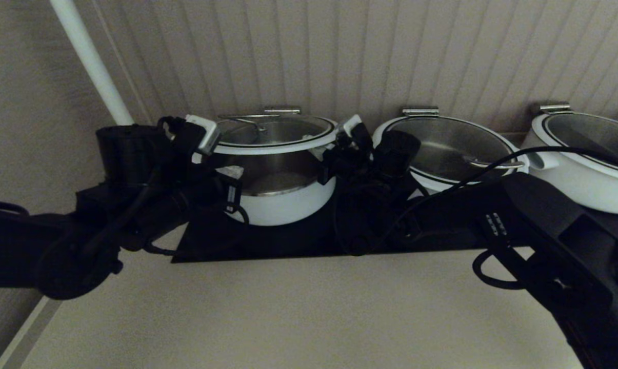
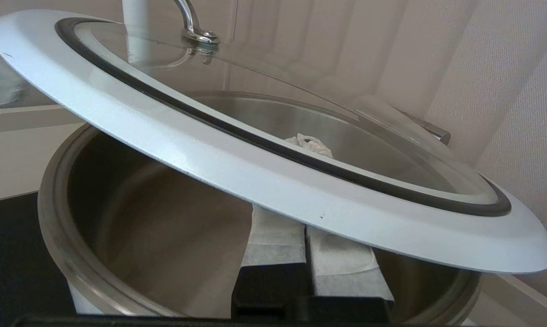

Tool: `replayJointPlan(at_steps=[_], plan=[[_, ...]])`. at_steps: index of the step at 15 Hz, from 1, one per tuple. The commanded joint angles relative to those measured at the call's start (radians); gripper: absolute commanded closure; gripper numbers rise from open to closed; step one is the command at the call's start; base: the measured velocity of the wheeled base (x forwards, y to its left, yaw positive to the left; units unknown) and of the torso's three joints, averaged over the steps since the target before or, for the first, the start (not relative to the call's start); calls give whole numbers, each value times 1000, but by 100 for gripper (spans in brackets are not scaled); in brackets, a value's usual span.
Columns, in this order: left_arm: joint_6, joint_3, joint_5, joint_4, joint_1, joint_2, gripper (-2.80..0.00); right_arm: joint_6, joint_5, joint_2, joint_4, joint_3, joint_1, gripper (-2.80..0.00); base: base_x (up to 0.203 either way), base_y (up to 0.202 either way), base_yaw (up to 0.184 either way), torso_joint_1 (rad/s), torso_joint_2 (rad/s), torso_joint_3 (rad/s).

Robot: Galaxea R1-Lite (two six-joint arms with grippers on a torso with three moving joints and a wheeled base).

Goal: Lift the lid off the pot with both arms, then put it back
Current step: Open the pot lid completely

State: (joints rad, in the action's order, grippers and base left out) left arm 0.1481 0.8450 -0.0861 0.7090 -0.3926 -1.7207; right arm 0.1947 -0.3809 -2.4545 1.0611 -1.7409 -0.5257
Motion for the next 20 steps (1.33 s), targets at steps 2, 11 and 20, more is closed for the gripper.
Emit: replayJointPlan(at_steps=[2, 11, 20], plan=[[-1, 48, -30, 6, 0, -43, 0, 2, -3, 0, 7, 0, 0, 0, 0, 0, 0, 0, 0, 0], [-34, 85, -39, 7, 3, -74, 0, 2, -3, 6, 10, 0, 0, 0, 0, 0, 0, 0, 0, 0], [-38, 134, -74, 7, 18, -93, 0, 2, -3, 12, 11, 1, -2, 0, 0, 0, 0, 0, 0, 0]])
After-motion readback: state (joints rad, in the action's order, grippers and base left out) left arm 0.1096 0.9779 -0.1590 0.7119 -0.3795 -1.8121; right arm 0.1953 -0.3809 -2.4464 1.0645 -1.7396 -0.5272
